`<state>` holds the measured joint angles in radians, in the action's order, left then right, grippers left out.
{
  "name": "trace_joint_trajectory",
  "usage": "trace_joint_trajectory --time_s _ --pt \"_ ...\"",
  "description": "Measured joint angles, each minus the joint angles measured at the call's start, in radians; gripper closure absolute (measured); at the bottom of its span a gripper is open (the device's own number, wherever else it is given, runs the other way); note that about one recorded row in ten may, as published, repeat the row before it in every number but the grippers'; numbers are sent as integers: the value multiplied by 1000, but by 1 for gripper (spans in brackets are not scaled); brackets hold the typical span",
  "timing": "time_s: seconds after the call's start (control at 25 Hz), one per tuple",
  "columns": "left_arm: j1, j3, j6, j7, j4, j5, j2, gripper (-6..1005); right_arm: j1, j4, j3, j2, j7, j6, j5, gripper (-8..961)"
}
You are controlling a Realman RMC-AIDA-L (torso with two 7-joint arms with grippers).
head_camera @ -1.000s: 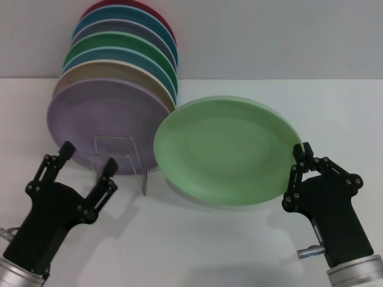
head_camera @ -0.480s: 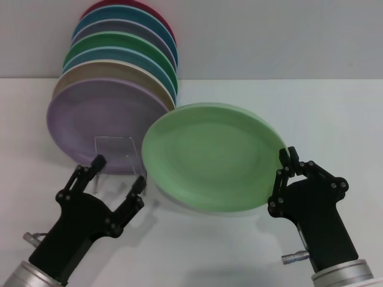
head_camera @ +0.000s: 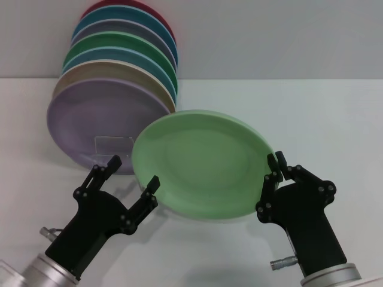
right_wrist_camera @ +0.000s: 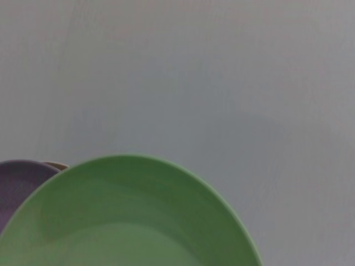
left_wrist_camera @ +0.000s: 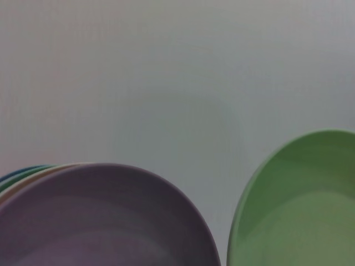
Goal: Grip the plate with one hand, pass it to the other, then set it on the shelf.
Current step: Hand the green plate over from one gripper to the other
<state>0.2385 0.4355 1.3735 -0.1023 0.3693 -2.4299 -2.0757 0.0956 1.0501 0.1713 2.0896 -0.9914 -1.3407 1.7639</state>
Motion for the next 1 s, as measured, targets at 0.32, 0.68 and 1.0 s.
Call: trace_joint_trajectory --time_s 0.32,0.68,1.0 --pt "19 4 -22 0 3 3 0 198 0 8 -12 -4 -11 -1 0 932" --pt "30 21 -33 -3 -3 9 -1 198 3 9 -18 -5 -19 -6 0 932" --pt "35 22 -33 0 -5 9 0 482 4 10 -18 -6 -21 -7 0 932"
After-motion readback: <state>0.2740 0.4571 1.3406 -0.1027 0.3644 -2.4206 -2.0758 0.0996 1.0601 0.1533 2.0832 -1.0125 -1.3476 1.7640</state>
